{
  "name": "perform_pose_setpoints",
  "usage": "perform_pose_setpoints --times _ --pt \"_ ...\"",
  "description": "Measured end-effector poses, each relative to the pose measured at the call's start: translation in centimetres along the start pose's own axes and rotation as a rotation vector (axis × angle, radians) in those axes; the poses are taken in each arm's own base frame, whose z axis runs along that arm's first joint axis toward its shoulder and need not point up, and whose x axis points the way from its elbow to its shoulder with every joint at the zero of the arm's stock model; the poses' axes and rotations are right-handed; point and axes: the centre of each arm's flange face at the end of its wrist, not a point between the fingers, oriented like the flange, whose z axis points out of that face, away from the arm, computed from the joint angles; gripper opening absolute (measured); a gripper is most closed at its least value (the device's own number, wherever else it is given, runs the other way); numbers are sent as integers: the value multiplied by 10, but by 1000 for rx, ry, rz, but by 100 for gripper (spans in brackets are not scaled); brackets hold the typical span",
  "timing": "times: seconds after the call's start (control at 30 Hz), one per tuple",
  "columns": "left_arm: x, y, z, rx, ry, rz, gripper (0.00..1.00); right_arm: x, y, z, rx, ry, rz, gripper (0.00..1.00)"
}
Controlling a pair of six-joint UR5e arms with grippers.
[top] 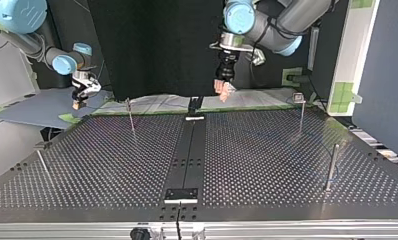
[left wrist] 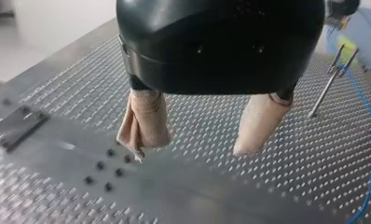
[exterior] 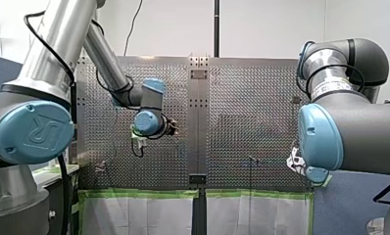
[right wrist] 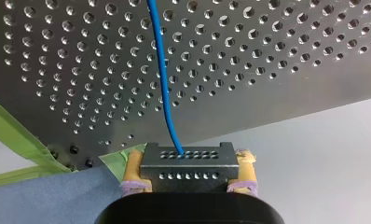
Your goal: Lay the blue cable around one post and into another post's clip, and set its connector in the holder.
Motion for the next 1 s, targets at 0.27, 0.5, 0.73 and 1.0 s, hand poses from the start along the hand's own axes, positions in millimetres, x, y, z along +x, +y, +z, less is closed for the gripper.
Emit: perform_pose_setpoints --times 0.27,0.5,0.73,1.0 --pt "-21 33 -12 -60 -55 -89 100 0 0 0 2 3 7 7" --pt "-50 58 -17 -90 -171 -189 100 1 0 1 3 6 12 7" --pt "-93 73 -9 -89 -316 -281 100 0 -2 1 7 6 14 7" --pt "-140 91 -7 -104 -441 -367 100 -1 -3 0 8 3 14 7"
